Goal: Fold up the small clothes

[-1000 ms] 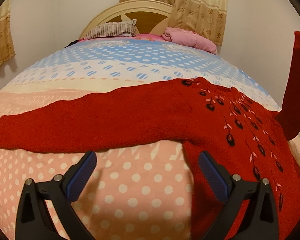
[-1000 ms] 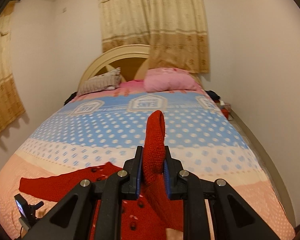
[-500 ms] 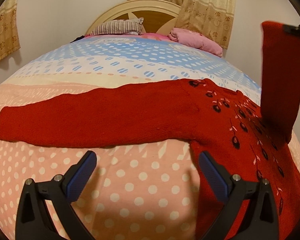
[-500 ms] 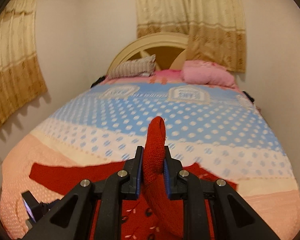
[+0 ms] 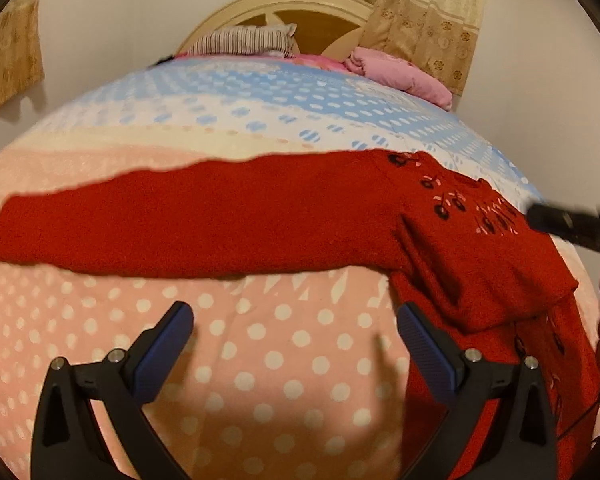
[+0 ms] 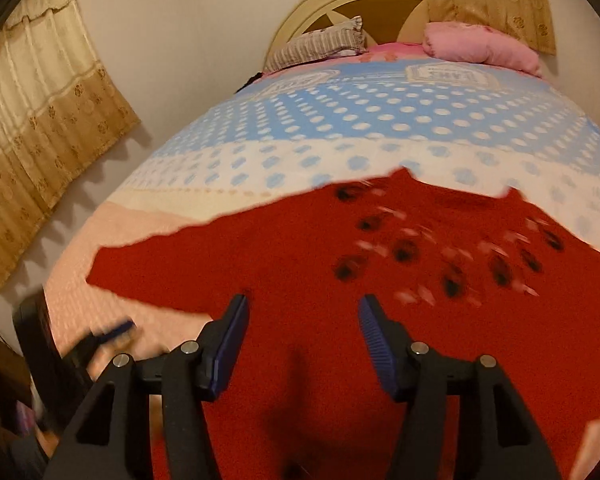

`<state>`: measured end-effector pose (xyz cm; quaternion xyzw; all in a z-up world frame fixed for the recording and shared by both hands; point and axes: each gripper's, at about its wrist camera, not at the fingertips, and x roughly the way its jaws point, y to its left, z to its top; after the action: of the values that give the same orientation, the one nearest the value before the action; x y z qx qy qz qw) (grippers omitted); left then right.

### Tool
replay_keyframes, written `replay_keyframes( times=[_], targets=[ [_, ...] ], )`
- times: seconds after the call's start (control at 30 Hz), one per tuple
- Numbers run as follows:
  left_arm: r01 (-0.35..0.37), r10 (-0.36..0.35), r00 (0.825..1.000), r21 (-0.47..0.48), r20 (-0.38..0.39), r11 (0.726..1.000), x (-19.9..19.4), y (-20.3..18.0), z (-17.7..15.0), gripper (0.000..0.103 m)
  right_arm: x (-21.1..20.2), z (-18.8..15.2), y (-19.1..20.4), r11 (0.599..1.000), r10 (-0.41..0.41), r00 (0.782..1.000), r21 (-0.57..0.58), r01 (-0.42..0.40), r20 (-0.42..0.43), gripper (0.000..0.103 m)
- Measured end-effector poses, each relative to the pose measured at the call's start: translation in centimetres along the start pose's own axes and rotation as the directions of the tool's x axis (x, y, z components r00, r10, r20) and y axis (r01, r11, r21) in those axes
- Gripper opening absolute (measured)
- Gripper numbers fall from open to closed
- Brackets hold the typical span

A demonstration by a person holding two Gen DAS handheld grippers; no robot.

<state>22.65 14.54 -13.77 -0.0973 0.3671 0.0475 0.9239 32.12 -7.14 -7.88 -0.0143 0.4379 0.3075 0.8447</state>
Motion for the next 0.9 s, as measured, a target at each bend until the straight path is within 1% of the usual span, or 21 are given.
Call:
replay_keyframes(
  times=[0.07, 0.1, 0.17, 0.2, 0.27, 0.3, 0.33, 0.37, 0.4, 0.43, 0.5, 0.53, 0.57, 0.6, 0.63, 0.73, 0.8, 0.9],
  targets=[
    [0.001, -0.003, 0.999, 0.056, 0.033, 0.998, -1.0, -1.0, 0.5, 0.103, -2.2, -1.7, -1.8, 0.998, -0.056, 0.998, -0.011, 0.056, -0.002, 0.061],
    [0.019, -0.022, 0.999, 0.075, 0.046, 0.997, -1.5, -1.5, 0.9, 0.103, -3.3, -2.2, -3.0, 0.996, -0.084, 0.996, -0.015, 0.084, 0.001, 0.062],
    [0.084, -0.089, 0.995, 0.105, 0.047, 0.991, -1.9, -2.6, 1.9, 0.103, -5.4, -3.8, -5.2, 0.99, -0.139, 0.99, -0.008, 0.139, 0.015, 0.062],
    [0.113, -0.119, 0.992, 0.122, 0.04, 0.986, -1.8, -3.5, 2.4, 0.103, -6.3, -4.5, -6.3, 0.985, -0.174, 0.984, 0.004, 0.174, 0.023, 0.062],
    [0.136, -0.145, 0.988, 0.156, 0.047, 0.978, -1.5, -5.0, 3.0, 0.102, -8.2, -5.8, -9.0, 0.966, -0.254, 0.966, 0.058, 0.251, 0.039, 0.062],
    [0.145, -0.156, 0.987, 0.178, 0.046, 0.973, -1.2, -5.7, 3.1, 0.101, -8.7, -6.3, -10.1, 0.958, -0.278, 0.959, 0.09, 0.274, 0.043, 0.062],
    [0.164, -0.172, 0.985, 0.2, 0.027, 0.966, -0.4, -6.7, 3.4, 0.095, -9.2, -6.9, -11.1, 0.95, -0.291, 0.956, 0.128, 0.284, 0.043, 0.062],
    [0.174, -0.178, 0.984, 0.206, 0.005, 0.963, 0.2, -7.1, 3.5, 0.085, -9.7, -7.6, -12.2, 0.944, -0.29, 0.956, 0.173, 0.28, 0.038, 0.063],
    [0.185, -0.183, 0.983, 0.204, -0.027, 0.961, 1.2, -7.6, 3.5, 0.081, -10.0, -8.2, -12.7, 0.942, -0.286, 0.958, 0.196, 0.274, 0.035, 0.064],
    [0.192, -0.185, 0.981, 0.195, -0.054, 0.962, 1.8, -7.9, 3.4, 0.078, -10.2, -8.8, -12.9, 0.94, -0.284, 0.958, 0.209, 0.271, 0.033, 0.065],
    [0.179, -0.167, 0.983, 0.183, -0.077, 0.967, 2.8, -8.2, 3.4, 0.071, -9.9, -9.8, -13.0, 0.94, -0.282, 0.959, 0.21, 0.269, 0.034, 0.065],
    [0.169, -0.156, 0.984, 0.184, -0.086, 0.968, 3.3, -8.4, 3.4, 0.063, -9.6, -10.2, -12.8, 0.943, -0.277, 0.96, 0.2, 0.265, 0.034, 0.065],
    [0.16, -0.144, 0.985, 0.187, -0.097, 0.969, 3.8, -8.6, 3.3, 0.046, -9.1, -10.7, -12.6, 0.948, -0.271, 0.962, 0.184, 0.261, 0.033, 0.065],
    [0.143, -0.124, 0.987, 0.194, -0.104, 0.971, 4.3, -8.7, 3.3, 0.033, -8.8, -11.1, -12.2, 0.95, -0.268, 0.963, 0.173, 0.259, 0.032, 0.065],
    [0.132, -0.112, 0.988, 0.203, -0.105, 0.97, 4.4, -9.0, 3.2, 0.011, -8.5, -11.4, -12.0, 0.952, -0.266, 0.964, 0.163, 0.257, 0.03, 0.065],
    [0.137, -0.124, 0.99, 0.216, -0.074, 0.967, 4.0, -9.1, 3.3, 0.006, -7.8, -11.9, -11.6, 0.955, -0.264, 0.964, 0.149, 0.258, 0.023, 0.065],
    [0.123, -0.116, 0.992, 0.223, -0.042, 0.967, 3.5, -9.5, 3.9, 0.005, -8.1, -12.1, -11.9, 0.955, -0.251, 0.967, 0.173, 0.242, 0.034, 0.066],
    [0.122, -0.124, 0.992, 0.205, -0.002, 0.971, 2.6, -9.5, 5.2, 0.005, -8.2, -12.5, -12.6, 0.954, -0.228, 0.973, 0.209, 0.215, 0.039, 0.066]
  ],
)
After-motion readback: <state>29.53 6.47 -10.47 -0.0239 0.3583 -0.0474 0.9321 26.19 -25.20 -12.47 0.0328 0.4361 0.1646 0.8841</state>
